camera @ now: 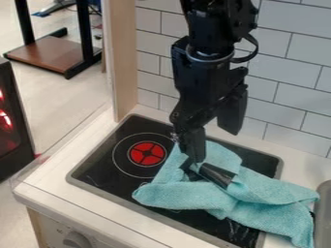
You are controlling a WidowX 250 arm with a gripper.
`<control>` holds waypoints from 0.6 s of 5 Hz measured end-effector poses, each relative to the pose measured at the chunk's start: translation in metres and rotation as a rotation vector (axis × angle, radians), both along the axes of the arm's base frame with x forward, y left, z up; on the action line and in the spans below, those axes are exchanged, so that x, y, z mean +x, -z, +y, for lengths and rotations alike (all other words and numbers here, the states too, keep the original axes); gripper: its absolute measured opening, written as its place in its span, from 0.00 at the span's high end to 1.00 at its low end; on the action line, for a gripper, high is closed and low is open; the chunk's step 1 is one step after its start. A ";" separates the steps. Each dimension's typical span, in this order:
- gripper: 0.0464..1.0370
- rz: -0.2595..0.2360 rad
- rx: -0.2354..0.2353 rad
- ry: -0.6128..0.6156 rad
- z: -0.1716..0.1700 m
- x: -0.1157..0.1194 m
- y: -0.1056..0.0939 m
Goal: Unfold the cloth from left to right
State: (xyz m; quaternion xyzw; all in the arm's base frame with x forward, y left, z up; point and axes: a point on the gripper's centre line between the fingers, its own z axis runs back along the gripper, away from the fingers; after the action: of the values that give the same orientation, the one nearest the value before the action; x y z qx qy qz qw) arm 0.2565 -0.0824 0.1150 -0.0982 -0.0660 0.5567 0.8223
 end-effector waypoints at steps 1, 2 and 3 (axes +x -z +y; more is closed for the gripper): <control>0.04 0.025 0.009 -0.003 0.000 -0.003 0.007; 0.04 0.071 0.055 -0.031 0.003 0.000 0.027; 0.04 0.097 0.098 -0.055 0.003 0.014 0.048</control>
State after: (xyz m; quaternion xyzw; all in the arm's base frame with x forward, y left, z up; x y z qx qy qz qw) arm 0.2707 -0.0792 0.0675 -0.0289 -0.0561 0.5793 0.8127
